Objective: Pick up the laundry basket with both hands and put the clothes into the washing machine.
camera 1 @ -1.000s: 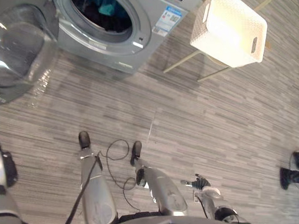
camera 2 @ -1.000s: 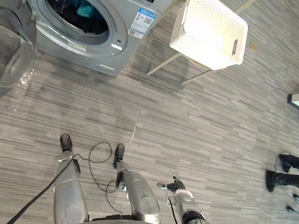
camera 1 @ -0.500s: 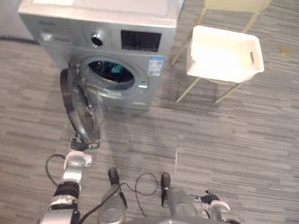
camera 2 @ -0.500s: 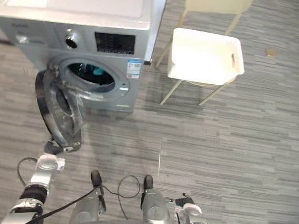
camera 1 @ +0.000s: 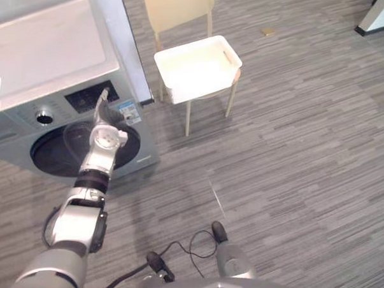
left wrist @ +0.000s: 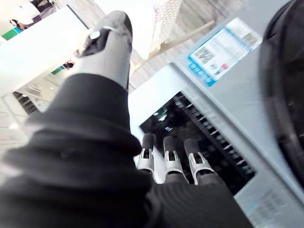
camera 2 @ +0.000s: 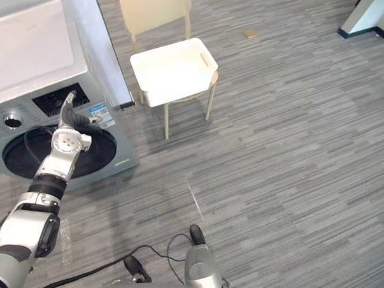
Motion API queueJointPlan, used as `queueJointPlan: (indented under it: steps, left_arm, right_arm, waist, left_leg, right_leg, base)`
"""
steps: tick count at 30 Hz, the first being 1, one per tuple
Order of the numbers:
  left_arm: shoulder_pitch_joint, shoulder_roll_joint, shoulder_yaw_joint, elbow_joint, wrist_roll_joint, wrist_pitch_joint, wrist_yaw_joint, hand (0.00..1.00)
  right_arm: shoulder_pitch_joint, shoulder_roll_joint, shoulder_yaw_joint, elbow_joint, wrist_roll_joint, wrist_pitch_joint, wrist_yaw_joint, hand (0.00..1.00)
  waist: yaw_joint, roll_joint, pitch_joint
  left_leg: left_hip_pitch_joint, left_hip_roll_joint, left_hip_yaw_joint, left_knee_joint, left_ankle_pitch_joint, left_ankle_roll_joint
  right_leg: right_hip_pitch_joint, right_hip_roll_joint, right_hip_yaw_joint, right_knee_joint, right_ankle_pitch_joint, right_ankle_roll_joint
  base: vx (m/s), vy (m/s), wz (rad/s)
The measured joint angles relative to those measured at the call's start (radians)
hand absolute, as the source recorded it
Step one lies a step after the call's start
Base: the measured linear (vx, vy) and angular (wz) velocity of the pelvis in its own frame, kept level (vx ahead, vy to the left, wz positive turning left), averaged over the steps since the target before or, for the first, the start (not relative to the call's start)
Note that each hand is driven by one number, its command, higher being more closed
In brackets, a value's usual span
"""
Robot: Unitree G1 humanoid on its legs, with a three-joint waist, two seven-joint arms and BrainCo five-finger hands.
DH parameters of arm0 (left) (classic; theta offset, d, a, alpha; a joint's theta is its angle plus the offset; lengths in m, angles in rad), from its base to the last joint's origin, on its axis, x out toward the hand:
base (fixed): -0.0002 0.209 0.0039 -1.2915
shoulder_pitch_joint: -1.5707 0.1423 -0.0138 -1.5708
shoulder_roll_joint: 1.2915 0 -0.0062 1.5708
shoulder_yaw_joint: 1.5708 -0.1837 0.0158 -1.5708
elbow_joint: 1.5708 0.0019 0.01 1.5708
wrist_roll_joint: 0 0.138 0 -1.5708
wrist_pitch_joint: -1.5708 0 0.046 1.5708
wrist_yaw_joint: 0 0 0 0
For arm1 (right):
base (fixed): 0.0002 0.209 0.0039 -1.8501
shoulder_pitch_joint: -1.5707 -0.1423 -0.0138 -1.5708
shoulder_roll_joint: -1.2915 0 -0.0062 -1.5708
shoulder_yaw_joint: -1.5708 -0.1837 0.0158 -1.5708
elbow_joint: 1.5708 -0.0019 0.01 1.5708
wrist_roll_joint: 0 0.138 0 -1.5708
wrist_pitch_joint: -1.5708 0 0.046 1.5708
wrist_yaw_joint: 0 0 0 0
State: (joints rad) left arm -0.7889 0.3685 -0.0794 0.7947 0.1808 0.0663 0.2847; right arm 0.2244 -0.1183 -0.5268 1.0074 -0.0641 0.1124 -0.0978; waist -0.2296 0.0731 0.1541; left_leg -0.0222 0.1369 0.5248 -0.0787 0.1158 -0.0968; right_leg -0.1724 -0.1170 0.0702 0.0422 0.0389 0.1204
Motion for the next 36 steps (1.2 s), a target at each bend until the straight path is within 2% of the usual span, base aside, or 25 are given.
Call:
queueJointPlan:
  steps: [1,3,7,11,13,15,16,20,23,25,28,31,32,34,36]
  left_arm:
    - [0.005,0.008,0.0,0.001,0.0,0.0,-0.001,0.0]
    - [0.016,0.013,0.0,0.004,0.0,0.0,-0.002,0.0]
    - [0.052,0.015,0.0,0.019,0.0,0.0,-0.009,0.0]
    - [0.189,0.012,0.002,0.028,-0.001,0.0,-0.03,0.0]
    - [0.32,-0.013,0.023,0.029,-0.01,0.001,-0.031,0.0]
    - [0.406,-0.053,0.046,0.034,-0.034,0.001,-0.033,0.0]
    - [0.501,-0.095,0.064,0.056,-0.07,0.0,-0.042,0.0]
    - [0.695,-0.167,0.146,0.197,-0.147,0.002,-0.075,0.0]
    - [0.852,-0.22,0.228,0.294,-0.18,0.004,-0.108,0.0]
    - [0.961,-0.248,0.319,0.334,-0.191,0.006,-0.119,0.0]
    - [1.022,-0.27,0.437,0.338,-0.218,0.013,-0.118,0.0]
    - [1.065,-0.316,0.557,0.335,-0.224,0.021,-0.119,0.0]
    - [1.074,-0.332,0.577,0.332,-0.229,0.023,-0.119,0.0]
    - [1.078,-0.364,0.614,0.319,-0.248,0.027,-0.119,0.0]
    - [1.061,-0.396,0.624,0.292,-0.277,0.029,-0.119,0.0]
  right_arm:
    - [0.015,0.0,-0.018,0.002,0.0,0.001,0.0,0.0]
    - [0.028,0.001,-0.037,0.004,0.001,0.001,0.0,0.0]
    - [0.034,0.003,-0.038,0.004,0.001,0.0,0.001,0.0]
    - [0.032,0.011,-0.033,0.001,0.022,0.0,0.001,0.0]
    - [0.013,0.018,-0.012,0.002,0.029,0.0,0.001,0.0]
    - [0.0,0.023,0.014,0.001,0.03,-0.001,0.001,0.0]
    - [-0.015,0.034,0.029,0.003,0.03,-0.001,0.0,0.0]
    - [-0.071,0.036,0.058,0.032,0.03,-0.002,0.0,0.0]
    - [-0.086,0.03,0.077,0.035,0.027,-0.004,0.001,0.0]
    - [-0.096,0.023,0.074,0.069,0.02,-0.003,0.001,0.0]
    - [-0.116,0.014,0.072,0.082,0.018,0.0,0.003,0.0]
    - [-0.127,-0.008,0.072,0.086,-0.009,0.001,0.008,0.0]
    - [-0.129,-0.014,0.071,0.083,-0.023,0.001,0.011,0.0]
    - [-0.135,-0.018,0.071,0.072,-0.023,0.002,0.01,0.0]
    - [-0.155,-0.021,0.071,0.062,-0.024,0.004,0.005,0.0]
  waist:
    - [0.0,0.014,-0.009]
    - [0.0,0.026,-0.016]
    - [0.006,0.027,-0.019]
    - [0.012,0.026,-0.019]
    - [0.036,0.016,-0.025]
    - [0.047,0.009,-0.026]
    - [0.064,-0.003,-0.032]
    - [0.101,-0.035,-0.051]
    - [0.13,-0.043,-0.051]
    - [0.157,-0.047,-0.044]
    - [0.174,-0.057,-0.022]
    - [0.214,-0.046,0.015]
    - [0.224,-0.037,0.025]
    - [0.232,-0.044,0.038]
    - [0.24,-0.052,0.046]
  left_leg:
    - [-0.001,0.001,0.0,-0.005,0.0,0.0]
    - [0.003,0.003,-0.004,-0.005,0.0,-0.001]
    - [0.008,0.005,-0.021,-0.005,0.002,-0.003]
    - [0.008,0.003,-0.064,-0.005,0.003,-0.001]
    - [0.007,0.003,-0.073,-0.005,0.007,0.005]
    - [0.007,0.003,-0.092,-0.003,0.007,0.005]
    - [0.007,0.003,-0.111,0.0,0.007,0.005]
    - [0.007,0.003,-0.128,0.001,0.006,0.003]
    - [0.014,0.0,-0.188,0.001,0.008,0.004]
    - [0.01,-0.002,-0.247,0.003,0.02,0.002]
    - [-0.043,0.001,-0.33,0.072,0.012,-0.002]
    - [-0.12,0.001,-0.442,0.168,-0.015,-0.002]
    - [-0.14,0.0,-0.451,0.184,-0.021,0.004]
    - [-0.157,-0.005,-0.437,0.198,-0.04,0.025]
    - [-0.198,-0.01,-0.324,0.261,-0.046,0.063]
  right_leg:
    - [0.002,0.0,-0.003,-0.002,0.002,-0.003]
    - [0.011,-0.002,-0.021,-0.006,0.002,-0.003]
    - [0.039,-0.01,-0.065,-0.022,0.004,-0.006]
    - [0.07,-0.016,-0.112,-0.024,0.006,-0.007]
    - [0.074,-0.017,-0.122,-0.024,0.006,0.003]
    - [0.088,-0.018,-0.14,-0.025,0.003,0.007]
    - [0.101,-0.018,-0.16,-0.026,-0.004,0.007]
    - [0.111,-0.018,-0.175,-0.023,-0.016,0.008]
    - [0.143,-0.025,-0.228,0.016,-0.055,0.005]
    - [0.145,-0.035,-0.282,0.095,-0.109,0.002]
    - [0.144,-0.05,-0.36,0.172,-0.171,-0.01]
    - [0.154,-0.061,-0.445,0.261,-0.237,-0.008]
    - [0.151,-0.069,-0.466,0.292,-0.254,-0.008]
    - [0.14,-0.104,-0.513,0.344,-0.283,-0.008]
    - [0.137,-0.16,-0.574,0.362,-0.296,-0.003]
  base:
    - [-0.04,-0.014,-0.07]
    - [0.0,-0.02,0.06]
    - [0.01,-0.014,0.15]
    - [0.06,-0.009,0.25]
    - [0.08,-0.011,0.18]
    - [0.08,-0.009,0.28]
    - [0.09,-0.012,0.39]
    - [0.05,-0.006,0.2]
    - [0.02,-0.001,0.59]
    - [-0.01,-0.017,0.77]
    - [-0.09,-0.055,0.95]
    - [-0.17,-0.064,0.97]
    - [-0.18,-0.053,0.85]
    - [-0.13,-0.008,0.89]
    - [-0.07,0.05,0.95]
